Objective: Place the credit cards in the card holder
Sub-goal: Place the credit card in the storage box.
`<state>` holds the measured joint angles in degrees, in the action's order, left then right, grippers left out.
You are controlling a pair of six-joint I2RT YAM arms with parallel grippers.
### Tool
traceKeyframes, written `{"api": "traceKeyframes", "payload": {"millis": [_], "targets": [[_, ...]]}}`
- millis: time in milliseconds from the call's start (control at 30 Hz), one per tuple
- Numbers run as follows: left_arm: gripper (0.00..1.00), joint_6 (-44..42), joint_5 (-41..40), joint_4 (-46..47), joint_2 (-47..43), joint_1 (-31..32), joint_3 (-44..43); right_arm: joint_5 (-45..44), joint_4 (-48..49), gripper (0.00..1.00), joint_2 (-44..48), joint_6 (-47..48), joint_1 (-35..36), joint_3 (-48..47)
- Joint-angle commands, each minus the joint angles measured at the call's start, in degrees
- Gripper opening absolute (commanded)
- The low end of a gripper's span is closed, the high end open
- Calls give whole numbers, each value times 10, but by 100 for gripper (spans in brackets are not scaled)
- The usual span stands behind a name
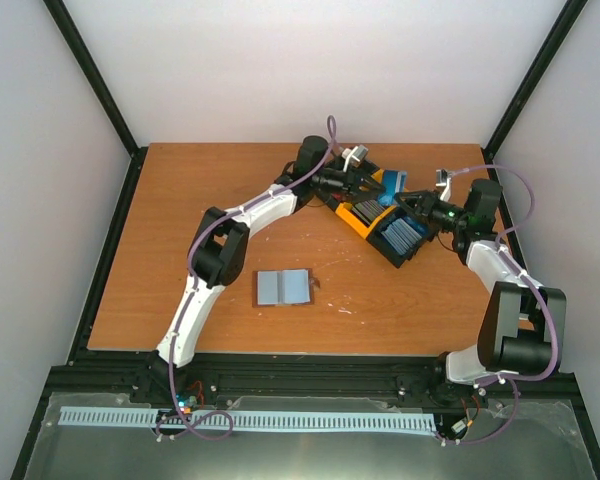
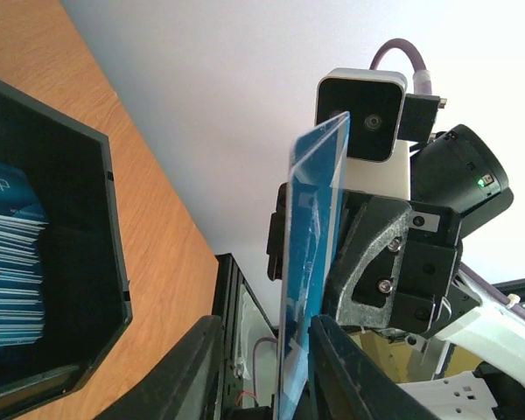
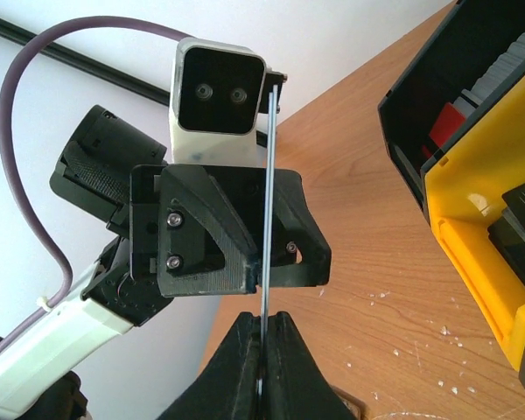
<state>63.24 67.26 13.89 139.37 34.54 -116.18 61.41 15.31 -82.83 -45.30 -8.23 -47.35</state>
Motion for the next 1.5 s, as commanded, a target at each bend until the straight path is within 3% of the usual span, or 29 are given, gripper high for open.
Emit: {"api": "traceKeyframes", "payload": {"millis": [0, 200, 367, 500, 800, 1167, 1467], "targets": [[24, -25, -4, -33, 10, 10, -35, 8, -2, 3, 14, 15, -3, 5], [4, -26, 12, -19, 10, 20, -35, 12, -18, 3, 14, 29, -3, 0], [1, -49, 25, -9, -8, 20, -25, 11, 5, 31, 19, -2, -11, -18], [1, -51, 36, 34, -33, 20, 4, 20, 86, 38, 21, -74, -33, -25], [1, -19, 54, 124, -71, 20, 43, 2, 151, 29, 24, -153, -46, -38], [1, -7, 55, 151, -76, 21, 49, 2, 84, 26, 16, -114, -45, -61], [1, -4, 57, 161, -82, 21, 53, 0, 35, 17, 9, -81, -45, -73]]}}
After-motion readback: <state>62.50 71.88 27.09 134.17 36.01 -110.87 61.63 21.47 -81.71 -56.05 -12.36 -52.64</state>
